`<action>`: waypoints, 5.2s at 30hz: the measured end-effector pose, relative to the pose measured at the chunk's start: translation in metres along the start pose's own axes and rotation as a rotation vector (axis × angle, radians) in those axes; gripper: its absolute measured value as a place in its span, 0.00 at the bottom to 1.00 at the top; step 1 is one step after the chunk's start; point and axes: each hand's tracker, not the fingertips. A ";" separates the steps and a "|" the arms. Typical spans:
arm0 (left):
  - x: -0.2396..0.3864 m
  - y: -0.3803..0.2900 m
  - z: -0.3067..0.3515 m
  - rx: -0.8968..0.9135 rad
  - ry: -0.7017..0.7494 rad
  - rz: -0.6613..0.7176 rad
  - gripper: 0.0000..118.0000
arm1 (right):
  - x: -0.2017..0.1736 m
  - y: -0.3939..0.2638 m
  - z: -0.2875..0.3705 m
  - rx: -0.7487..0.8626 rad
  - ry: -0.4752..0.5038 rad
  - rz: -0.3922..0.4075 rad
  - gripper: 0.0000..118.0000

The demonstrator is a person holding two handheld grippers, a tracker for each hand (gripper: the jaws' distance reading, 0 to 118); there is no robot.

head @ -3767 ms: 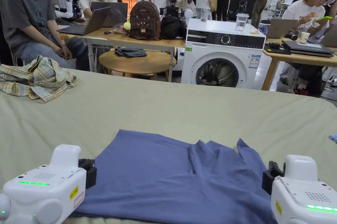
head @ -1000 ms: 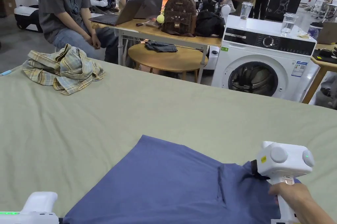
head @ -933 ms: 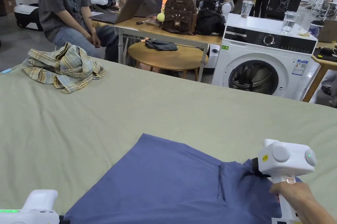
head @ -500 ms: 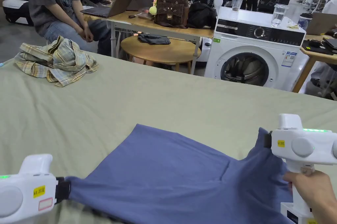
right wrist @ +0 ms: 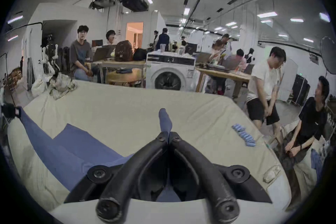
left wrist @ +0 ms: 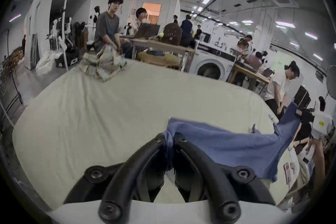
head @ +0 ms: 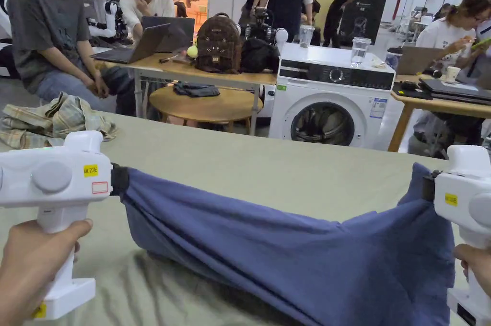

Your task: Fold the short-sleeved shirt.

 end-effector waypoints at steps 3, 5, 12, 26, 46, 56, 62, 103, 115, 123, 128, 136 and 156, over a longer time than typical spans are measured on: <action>0.014 0.032 -0.003 0.026 -0.026 -0.013 0.01 | 0.014 0.014 0.010 0.036 -0.044 -0.007 0.00; 0.024 0.054 -0.005 0.040 -0.038 -0.020 0.01 | 0.021 0.025 0.013 0.059 -0.072 -0.009 0.00; 0.056 0.122 -0.016 0.066 -0.051 -0.050 0.01 | 0.031 0.077 0.018 0.123 -0.142 0.006 0.00; 0.074 0.217 -0.003 0.165 -0.052 -0.029 0.01 | 0.055 0.200 -0.003 0.242 -0.227 -0.022 0.00; 0.034 0.151 0.052 0.168 -0.085 -0.054 0.01 | -0.001 0.141 0.063 0.249 -0.151 0.109 0.00; 0.001 0.034 0.098 0.136 -0.186 0.031 0.01 | -0.014 0.049 0.123 0.165 -0.051 0.086 0.00; -0.007 -0.038 0.105 0.025 -0.239 0.071 0.01 | -0.014 -0.006 0.123 0.048 -0.012 0.074 0.00; 0.060 -0.162 0.017 -0.004 0.052 -0.174 0.00 | -0.137 -0.153 0.072 0.016 0.071 -0.078 0.00; -0.042 -0.077 -0.094 -0.232 0.142 -0.066 0.00 | -0.139 -0.147 0.026 -0.084 0.106 -0.047 0.00; -0.091 -0.050 -0.198 -0.438 0.143 0.123 0.59 | -0.133 -0.156 0.004 -0.151 0.097 -0.045 0.00; -0.077 -0.073 -0.233 -0.515 0.221 0.066 0.60 | -0.121 -0.160 -0.004 -0.185 0.076 -0.052 0.00; -0.038 -0.080 -0.214 -0.419 0.229 -0.185 0.00 | -0.089 -0.140 -0.029 -0.225 0.059 -0.065 0.00; -0.054 -0.077 -0.127 -0.295 0.181 -0.132 0.00 | -0.072 -0.085 -0.248 -0.616 0.181 -0.035 0.44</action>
